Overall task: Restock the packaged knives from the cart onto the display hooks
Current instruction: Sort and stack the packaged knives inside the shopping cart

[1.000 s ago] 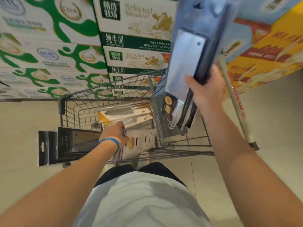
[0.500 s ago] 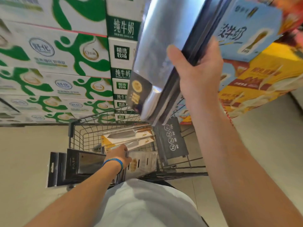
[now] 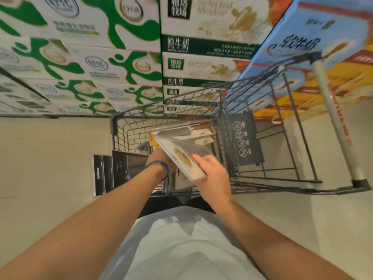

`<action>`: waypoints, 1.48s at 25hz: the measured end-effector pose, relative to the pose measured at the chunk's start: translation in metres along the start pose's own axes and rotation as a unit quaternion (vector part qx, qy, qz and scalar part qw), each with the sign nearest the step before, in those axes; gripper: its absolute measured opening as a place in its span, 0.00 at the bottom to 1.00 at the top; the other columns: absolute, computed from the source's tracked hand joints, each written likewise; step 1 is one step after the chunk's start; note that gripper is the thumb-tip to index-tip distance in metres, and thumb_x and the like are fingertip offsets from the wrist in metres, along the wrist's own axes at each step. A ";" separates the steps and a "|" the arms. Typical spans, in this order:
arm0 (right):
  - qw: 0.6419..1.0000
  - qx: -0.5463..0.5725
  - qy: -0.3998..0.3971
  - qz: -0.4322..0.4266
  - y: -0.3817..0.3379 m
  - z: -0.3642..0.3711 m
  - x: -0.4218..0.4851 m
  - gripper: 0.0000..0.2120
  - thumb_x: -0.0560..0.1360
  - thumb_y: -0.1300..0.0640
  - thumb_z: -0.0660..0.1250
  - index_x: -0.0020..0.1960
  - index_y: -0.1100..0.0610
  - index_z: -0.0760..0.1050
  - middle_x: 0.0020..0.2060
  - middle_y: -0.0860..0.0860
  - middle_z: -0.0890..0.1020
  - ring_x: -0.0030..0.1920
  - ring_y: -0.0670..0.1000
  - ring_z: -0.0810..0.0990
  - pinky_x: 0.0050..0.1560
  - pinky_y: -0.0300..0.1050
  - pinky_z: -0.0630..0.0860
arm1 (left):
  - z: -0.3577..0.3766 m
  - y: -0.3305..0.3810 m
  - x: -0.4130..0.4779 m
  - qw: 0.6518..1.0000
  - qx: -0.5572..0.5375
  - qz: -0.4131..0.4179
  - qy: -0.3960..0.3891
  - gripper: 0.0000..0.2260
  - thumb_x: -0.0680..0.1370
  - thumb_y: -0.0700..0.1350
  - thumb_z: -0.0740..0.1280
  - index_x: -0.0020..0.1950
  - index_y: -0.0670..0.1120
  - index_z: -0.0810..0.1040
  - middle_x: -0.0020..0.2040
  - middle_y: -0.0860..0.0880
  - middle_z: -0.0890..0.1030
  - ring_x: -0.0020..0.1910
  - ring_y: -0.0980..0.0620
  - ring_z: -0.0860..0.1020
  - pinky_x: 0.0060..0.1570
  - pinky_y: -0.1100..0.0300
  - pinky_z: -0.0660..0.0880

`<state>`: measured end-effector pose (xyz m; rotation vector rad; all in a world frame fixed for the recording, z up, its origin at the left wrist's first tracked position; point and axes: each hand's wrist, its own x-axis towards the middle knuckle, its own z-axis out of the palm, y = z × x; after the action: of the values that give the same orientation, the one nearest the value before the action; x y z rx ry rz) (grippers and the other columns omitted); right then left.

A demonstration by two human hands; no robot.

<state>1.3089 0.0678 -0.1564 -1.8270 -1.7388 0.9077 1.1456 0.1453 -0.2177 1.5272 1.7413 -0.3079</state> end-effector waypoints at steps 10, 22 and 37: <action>0.948 -0.130 -0.154 0.245 0.062 0.026 -0.006 0.33 0.78 0.53 0.71 0.80 0.50 0.62 0.67 0.59 0.77 0.66 0.61 0.76 0.68 0.52 0.72 | -0.004 0.037 -0.004 0.970 -0.231 -0.037 -0.065 0.12 0.76 0.60 0.63 0.56 0.59 0.75 0.46 0.52 0.82 0.41 0.47 0.82 0.42 0.50 0.83; 0.954 0.111 -0.123 0.249 0.084 -0.006 0.005 0.39 0.73 0.57 0.74 0.72 0.32 0.58 0.53 0.34 0.75 0.54 0.41 0.79 0.49 0.44 0.82 | 0.005 0.052 -0.011 0.995 -0.088 -0.036 -0.018 0.19 0.71 0.58 0.70 0.59 0.59 0.70 0.43 0.54 0.82 0.37 0.51 0.81 0.38 0.57 0.79; 0.925 -0.023 -0.149 0.350 0.185 -0.073 0.068 0.24 0.83 0.52 0.60 0.79 0.52 0.65 0.71 0.55 0.75 0.69 0.58 0.75 0.69 0.54 0.70 | 0.031 0.063 -0.007 0.991 -0.089 -0.086 0.060 0.20 0.72 0.55 0.70 0.63 0.59 0.72 0.41 0.54 0.79 0.37 0.53 0.78 0.36 0.59 0.76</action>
<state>1.4885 0.1253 -0.2501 -2.5060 -1.2463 1.4861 1.2159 0.1362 -0.2147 1.2940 1.9456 -0.1452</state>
